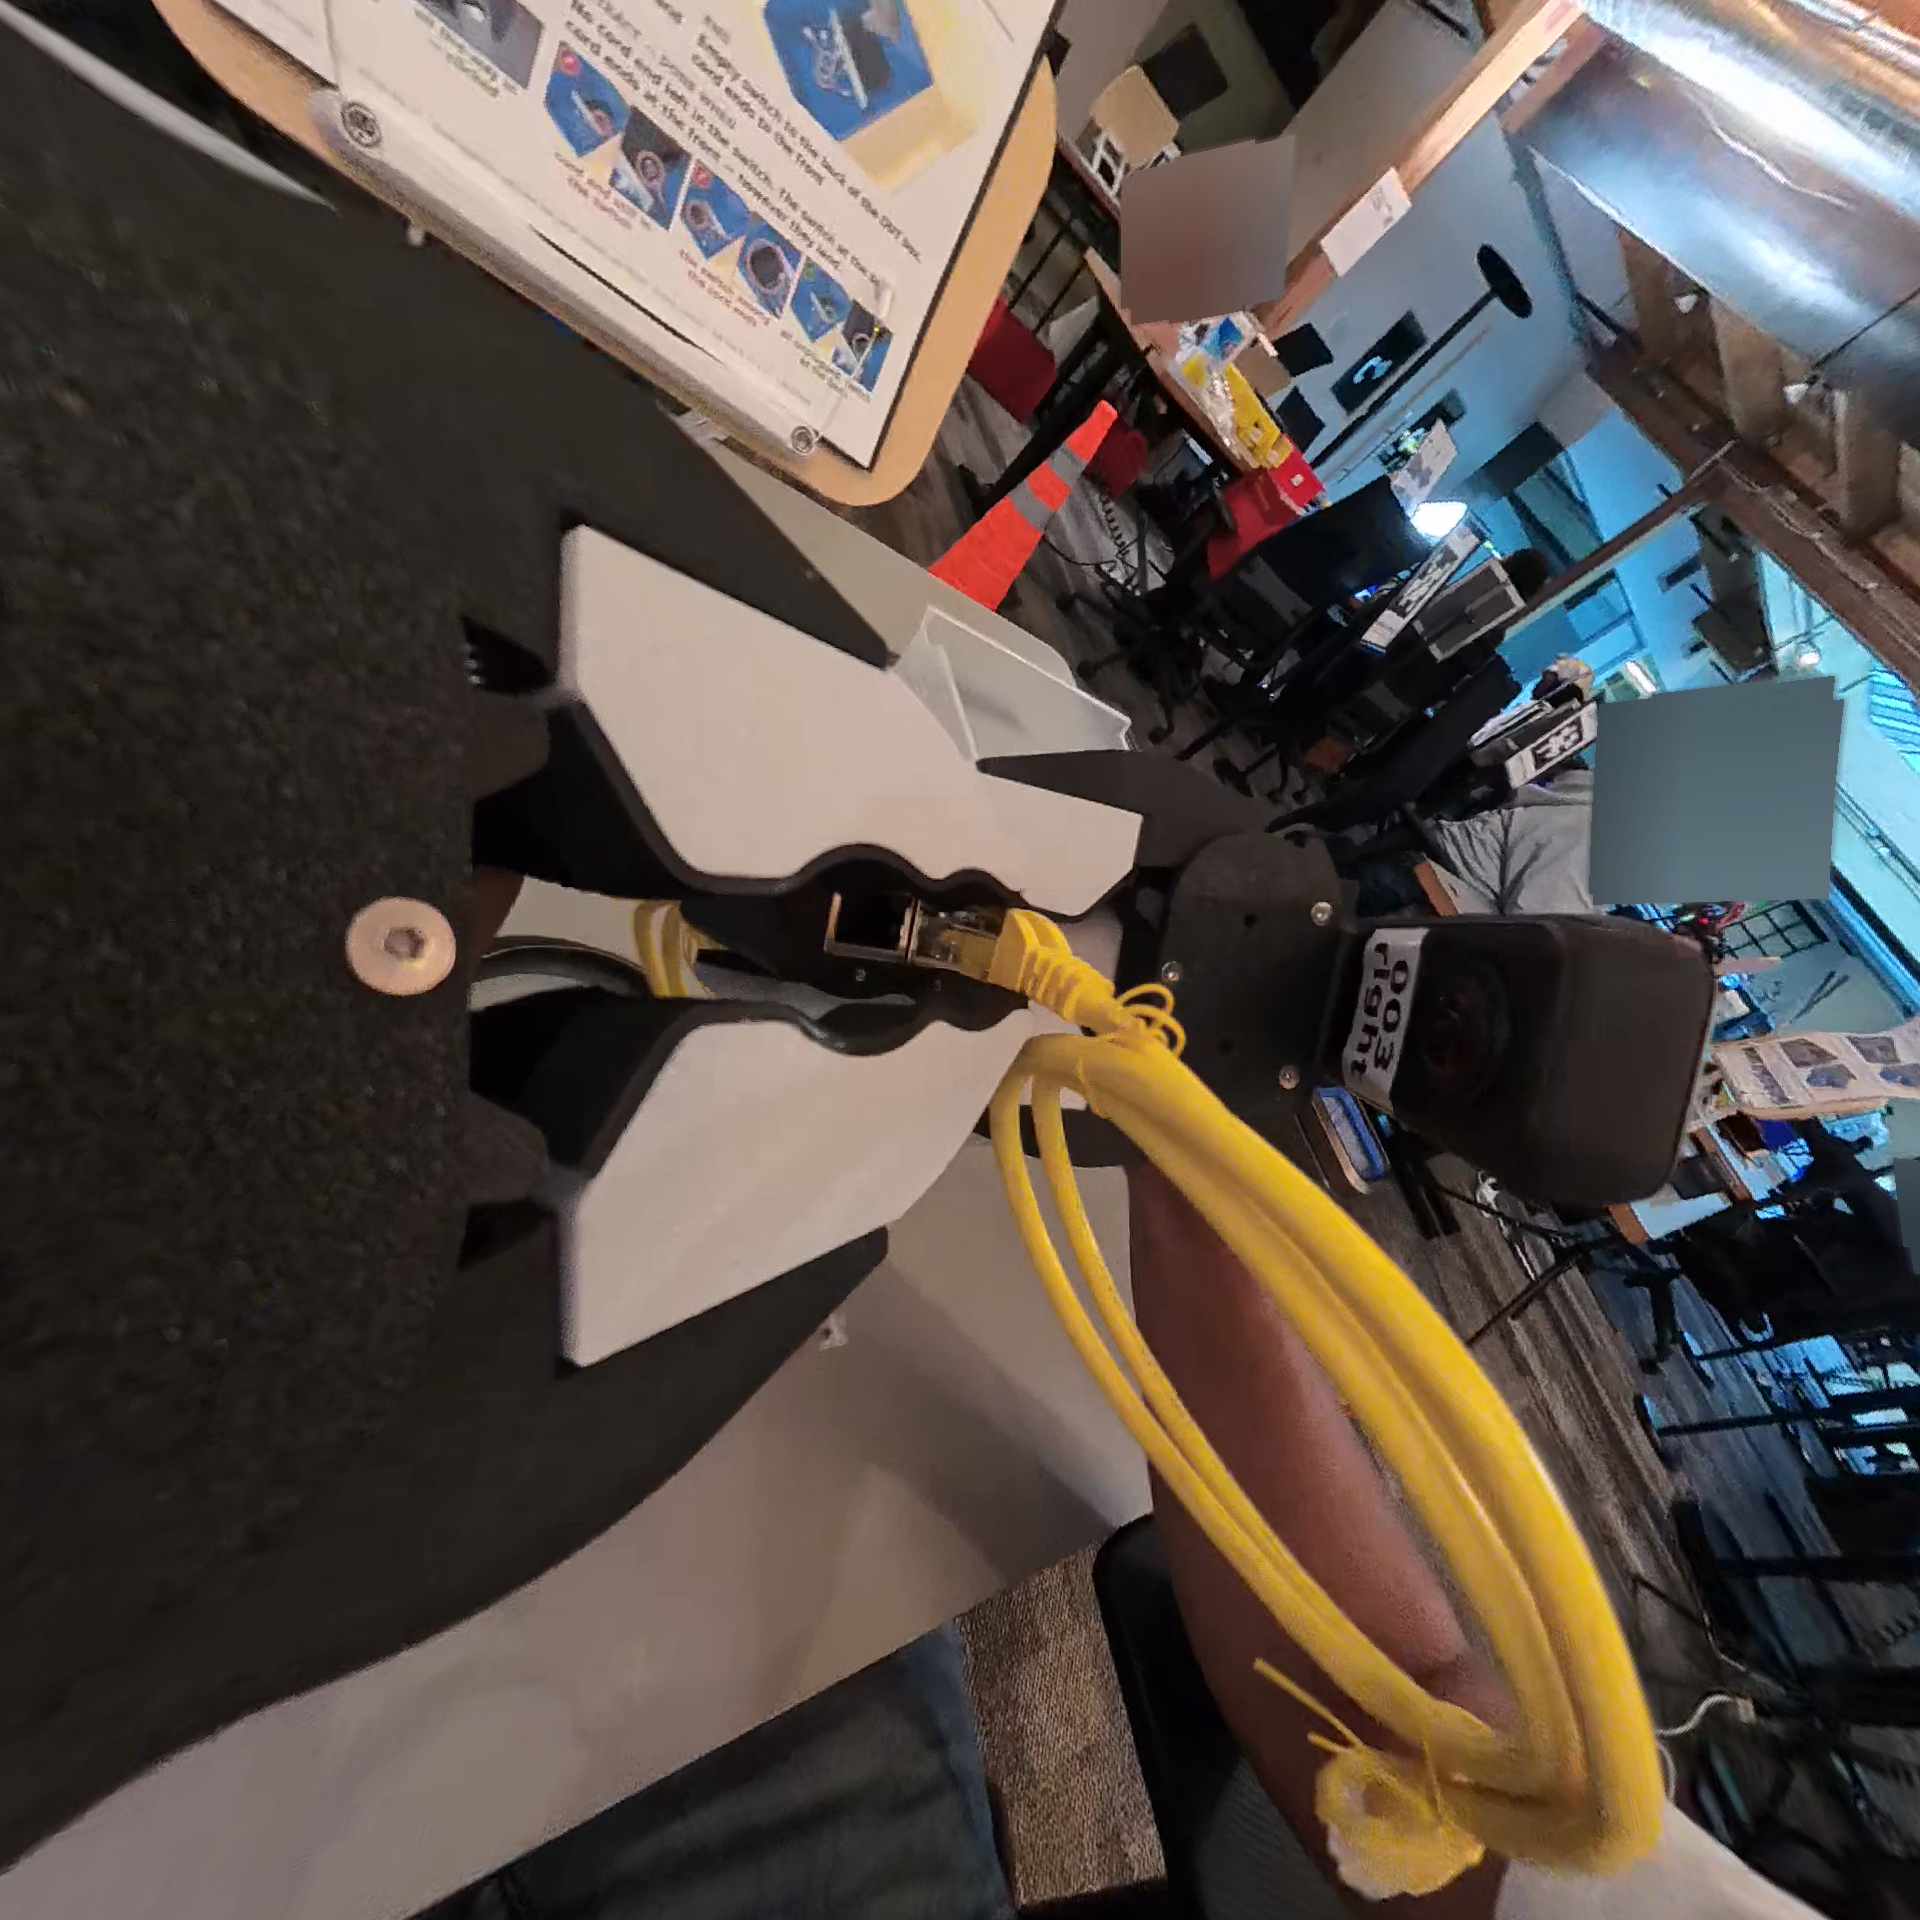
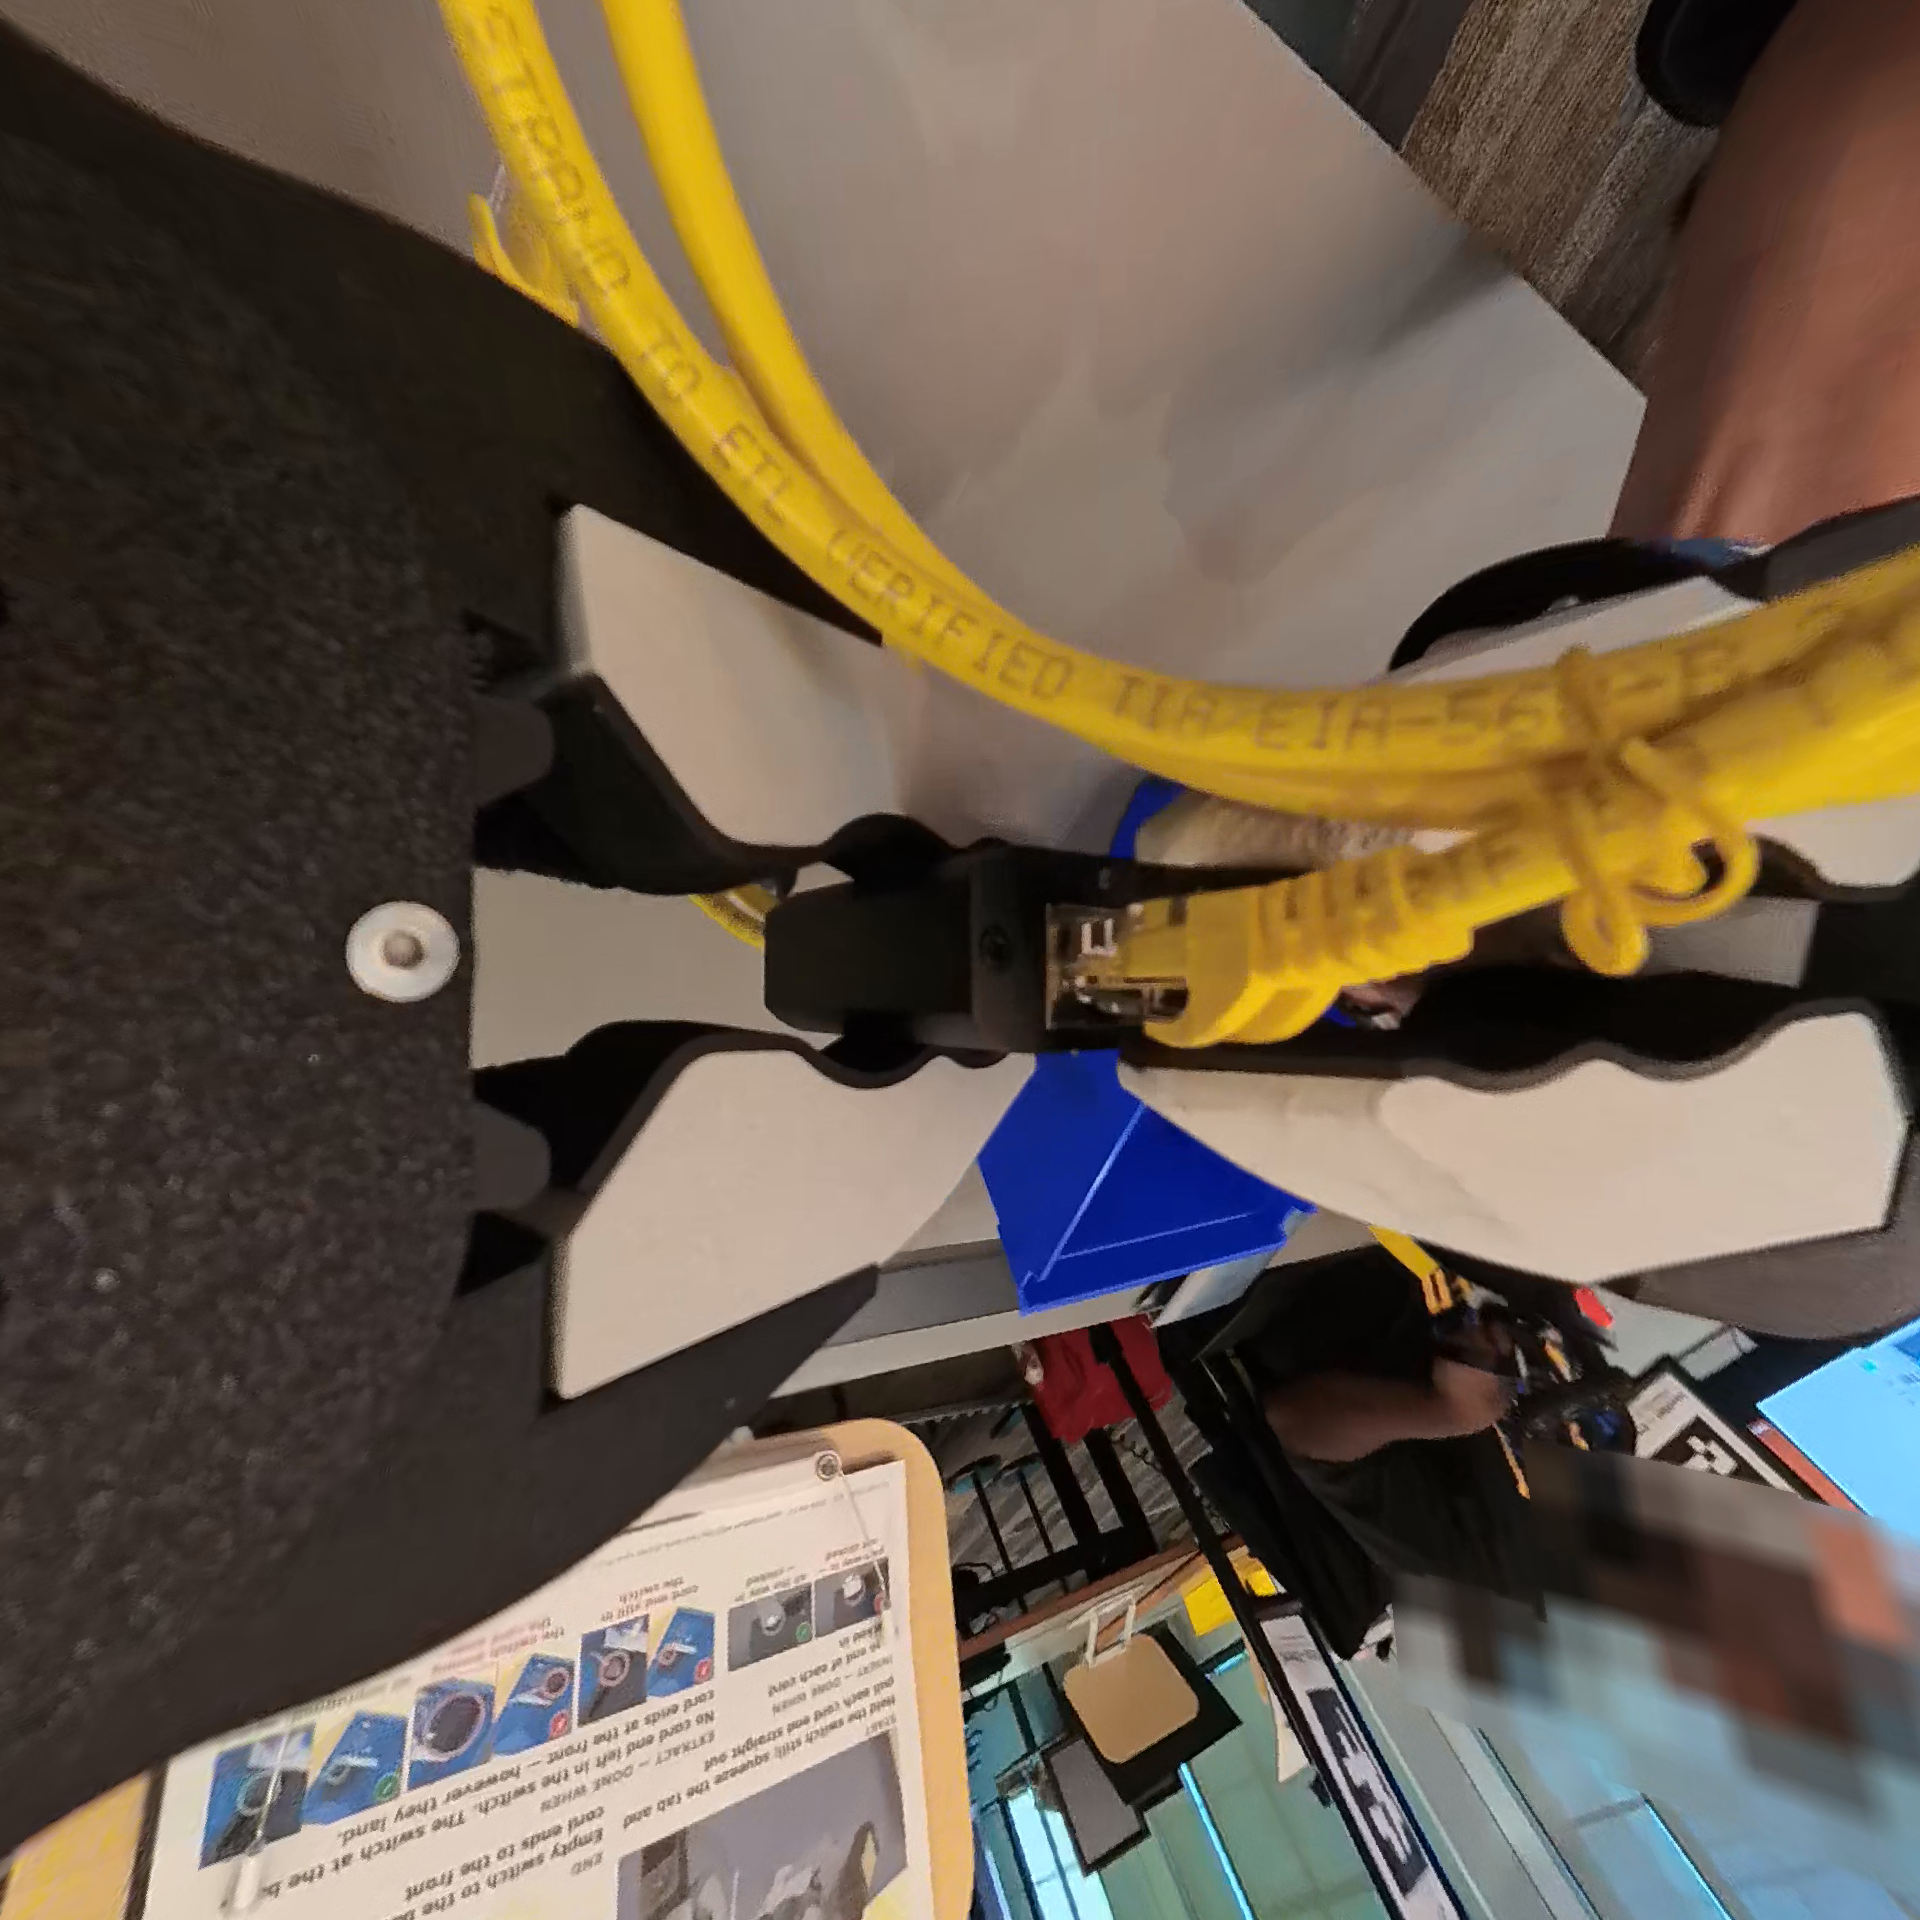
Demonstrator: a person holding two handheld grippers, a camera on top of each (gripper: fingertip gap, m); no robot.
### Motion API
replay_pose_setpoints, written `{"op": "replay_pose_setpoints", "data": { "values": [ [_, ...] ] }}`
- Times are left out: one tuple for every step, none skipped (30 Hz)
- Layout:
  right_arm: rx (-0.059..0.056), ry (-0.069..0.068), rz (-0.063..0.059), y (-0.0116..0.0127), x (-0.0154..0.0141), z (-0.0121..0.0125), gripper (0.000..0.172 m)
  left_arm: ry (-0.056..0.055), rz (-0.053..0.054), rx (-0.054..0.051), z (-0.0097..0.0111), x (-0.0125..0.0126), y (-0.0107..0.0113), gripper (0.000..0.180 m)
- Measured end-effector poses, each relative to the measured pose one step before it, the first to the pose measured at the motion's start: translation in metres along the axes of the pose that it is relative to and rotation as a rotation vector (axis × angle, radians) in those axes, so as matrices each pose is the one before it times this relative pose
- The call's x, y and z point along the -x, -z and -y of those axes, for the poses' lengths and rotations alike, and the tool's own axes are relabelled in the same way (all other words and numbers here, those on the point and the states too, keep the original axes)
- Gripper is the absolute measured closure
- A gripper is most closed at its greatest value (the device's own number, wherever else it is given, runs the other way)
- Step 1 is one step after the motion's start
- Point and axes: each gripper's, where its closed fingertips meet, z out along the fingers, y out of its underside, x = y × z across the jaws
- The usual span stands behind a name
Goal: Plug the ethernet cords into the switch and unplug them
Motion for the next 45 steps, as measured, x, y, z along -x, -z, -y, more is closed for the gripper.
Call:
{"op": "replay_pose_setpoints", "data": {
  "values": [
    [0.005, -0.0028, 0.0053, -0.00003, 0.00049, -0.00224, 0.147, 0.0097, 0.0011, 0.0117, -0.00195, 0.00046, -0.00046, 0.165],
    [0.0052, -0.0037, -0.0032, 0.00013, -0.00068, -0.00217, 0.147, 0.0131, 0.0022, 0.011, -0.00184, 0.00088, -0.00015, 0.164],
    [0.0049, -0.0094, -0.0001, 0.00023, -0.00098, -0.00189, 0.146, 0.0149, -0.0014, 0.005, -0.00139, 0.00064, 0.00032, 0.163],
    [0.0009, -0.0061, -0.0026, 0.00104, -0.00155, -0.00123, 0.147, 0.0097, 0.0065, 0.0065, -0.00174, 0.00158, 0.00074, 0.16],
    [0.0008, -0.0076, -0.0074, 0.00163, -0.0026, -0.00114, 0.147, 0.0076, 0.0182, 0.0095, -0.00258, 0.00336, 0.00135, 0.157],
    [0.0035, -0.0119, -0.0055, 0.0019, -0.0026, -0.00127, 0.147, 0.0089, 0.0097, 0.0149, -0.00345, 0.00238, 0.00152, 0.155],
    [0.0054, -0.0056, -0.0075, 0.00178, -0.00256, -0.00157, 0.146, 0.0136, 0.0147, -0.0009, -0.00096, 0.00322, 0.00197, 0.158],
    [0.0068, -0.0051, -0.0054, 0.00102, -0.00181, -0.00185, 0.146, 0.0154, 0.004, -0.0157, 0.00149, 0.00153, 0.00136, 0.162],
    [0.0051, -0.0052, -0.0053, 0.00013, -0.00153, -0.00156, 0.146, 0.0087, 0.0032, -0.0071, 0.00076, 0.00113, 0.00018, 0.165],
    [0.0173, -0.0066, -0.0145, -0.00063, -0.00319, -0.0033, 0.146, 0.0005, 0.0112, 0.002, -0.00051, 0.00178, -0.0006, 0.167],
    [0.025, -0.008, -0.0061, -0.00128, -0.00212, -0.00459, 0.146, -0.0003, 0.0104, 0.009, -0.00204, 0.00164, -0.00076, 0.167],
    [0.0225, -0.002, -0.0031, -0.0014, -0.0012, -0.00528, 0.146, 0.0029, 0.0066, 0.0132, -0.00333, 0.00132, -0.00032, 0.167],
    [0.0336, 0.0016, -0.0178, -0.00115, -0.00341, -0.0078, 0.146, 0.0074, 0.012, 0.0123, -0.00385, 0.00224, 0.00004, 0.167],
    [0.0419, -0.0007, -0.0213, -0.00037, -0.00449, -0.00923, 0.146, 0.0132, 0.0143, 0.0148, -0.00456, 0.00294, 0.00043, 0.167],
    [0.0301, -0.0034, -0.0134, 0.00025, -0.00365, -0.00791, 0.146, 0.0161, 0.025, 0.0151, -0.00427, 0.00473, 0.00089, 0.166],
    [0.0213, -0.0011, -0.0157, 0.00124, -0.00374, -0.00605, 0.146, 0.0215, 0.0369, 0.0099, -0.00355, 0.00635, 0.00218, 0.166],
    [0.0092, 0.0011, -0.0159, 0.00247, -0.00377, -0.00354, 0.146, 0.0277, 0.017, 0.0022, -0.00262, 0.00292, 0.00384, 0.164],
    [-0.003, -0.0036, -0.0056, 0.00346, -0.00259, -0.0008, 0.146, 0.0261, 0.0175, -0.0036, -0.00265, 0.00202, 0.00505, 0.164],
    [-0.0093, -0.0001, -0.0042, 0.00372, -0.00214, 0.00087, 0.146, 0.0185, 0.0284, -0.0001, -0.0041, 0.00323, 0.00511, 0.164],
    [-0.0062, 0.0038, -0.012, 0.00346, -0.00303, 0.00108, 0.146, 0.0112, 0.0163, 0.0091, -0.00555, 0.00163, 0.00382, 0.165],
    [-0.0024, 0.002, -0.0117, 0.0027, -0.003, 0.00086, 0.146, 0.0099, 0.0132, 0.0195, -0.00597, 0.00126, 0.0024, 0.165],
    [-0.0014, 0.0016, -0.0025, 0.00169, -0.00158, 0.00069, 0.146, 0.008, 0.0047, 0.0125, -0.00369, 0.00006, 0.00113, 0.164],
    [0.0023, -0.0003, 0.0011, 0.00069, -0.00068, 0.00008, 0.146, 0.0067, -0.0009, 0.0018, -0.00086, -0.00073, 0.00032, 0.164],
    [0.0051, -0.0008, -0.001, -0.00025, -0.00044, -0.00064, 0.146, 0.0058, -0.0011, 0.0032, 0.0003, -0.00055, -0.00068, 0.164],
    [0.0048, 0.0022, -0.0018, -0.00086, -0.00012, -0.00051, 0.146, 0.0075, 0.0017, 0.0069, 0.00055, 0.00015, -0.00153, 0.162],
    [0.0024, 0.0001, -0.0003, -0.00099, 0.00039, -0.00006, 0.146, 0.0173, 0.0055, 0.0161, -0.00066, 0.00096, -0.00252, 0.16],
    [0.0006, 0.0025, 0.0007, -0.00104, 0.00082, 0.00045, 0.146, 0.029, -0.005, 0.0218, -0.00157, -0.00022, -0.0034, 0.153],
    [-0.001, 0.004, -0.0002, -0.00103, 0.001, 0.00099, 0.146, 0.0364, -0.0042, 0.0196, -0.00177, -0.00018, -0.00378, 0.147],
    [-0.0001, 0.0032, 0.0037, -0.00099, 0.00177, 0.00126, 0.146, 0.0288, -0.0014, 0.0077, -0.00033, -0.00063, -0.00379, 0.14],
    [0.0008, 0.0057, 0.0063, -0.00115, 0.00234, 0.00141, 0.146, 0.0083, -0.0096, -0.0066, 0.00098, -0.00289, -0.00294, 0.135],
    [0.001, 0.0072, 0.0092, -0.00142, 0.00305, 0.00141, 0.146, -0.0159, 0.002, -0.0081, 0.00106, -0.00255, -0.00259, 0.135],
    [-0.0001, 0.0066, 0.0198, -0.00179, 0.0049, 0.0016, 0.146, -0.034, 0.0105, 0.0006, 0.0001, -0.00215, -0.00256, 0.135],
    [0.0012, 0.0084, 0.0286, -0.00245, 0.00655, 0.00156, 0.146, -0.0395, 0.0009, 0.0128, -0.00119, -0.00355, -0.00273, 0.135],
    [0.0107, 0.0095, 0.0257, -0.00307, 0.00633, 0.00065, 0.146, -0.0364, -0.011, 0.0193, -0.00159, -0.00489, -0.00284, 0.135],
    [0.0154, 0.011, 0.0254, -0.00358, 0.00639, 0.00041, 0.146, -0.0308, -0.003, 0.0132, -0.00058, -0.0035, -0.00262, 0.135],
    [0.0154, 0.0136, 0.0228, -0.0038, 0.006, 0.00063, 0.146, -0.0293, -0.0053, 0.0051, 0.0002, -0.00384, -0.00213, 0.136],
    [0.0105, 0.0133, 0.0187, -0.00346, 0.00536, 0.00174, 0.146, -0.0273, -0.0077, 0.0081, -0.00057, -0.00412, -0.00214, 0.136],
    [0.0044, 0.0133, 0.0165, -0.00325, 0.00508, 0.00262, 0.147, -0.0279, 0.01, 0.0175, -0.00203, -0.00125, -0.00236, 0.137],
    [0.0032, 0.0122, 0.0162, -0.00269, 0.00466, 0.00282, 0.147, -0.0312, 0.0181, 0.0173, -0.0024, -0.00004, -0.00213, 0.138],
    [0.0048, 0.0098, 0.0126, -0.00239, 0.00395, 0.0026, 0.147, -0.0334, 0.0035, 0.0141, -0.00269, -0.00216, -0.00146, 0.142],
    [0.0096, 0.0091, -0.0022, -0.0018, 0.0013, 0.00127, 0.147, -0.0343, -0.0035, 0.0081, -0.00171, -0.00301, -0.00018, 0.15],
    [0.0129, 0.0078, -0.0076, -0.00091, -0.00037, -0.00028, 0.147, -0.0294, 0.0166, 0.0022, -0.00098, -0.00043, 0.00037, 0.151],
    [0.0032, 0.0064, -0.0001, -0.00005, 0.0003, 0.00007, 0.146, -0.0296, 0.0092, 0.0081, -0.00153, -0.00101, 0.00039, 0.152],
    [0.0002, 0.0078, -0.0004, 0.00003, 0.00061, 0.00009, 0.146, -0.03, 0.001, 0.0175, -0.00237, -0.00126, 0.00022, 0.154],
    [0.0029, 0.0101, -0.0064, -0.00029, 0.00009, -0.00068, 0.146, -0.0298, 0.0046, 0.0197, -0.00187, -0.00019, 0.0, 0.155]
  ]
}}
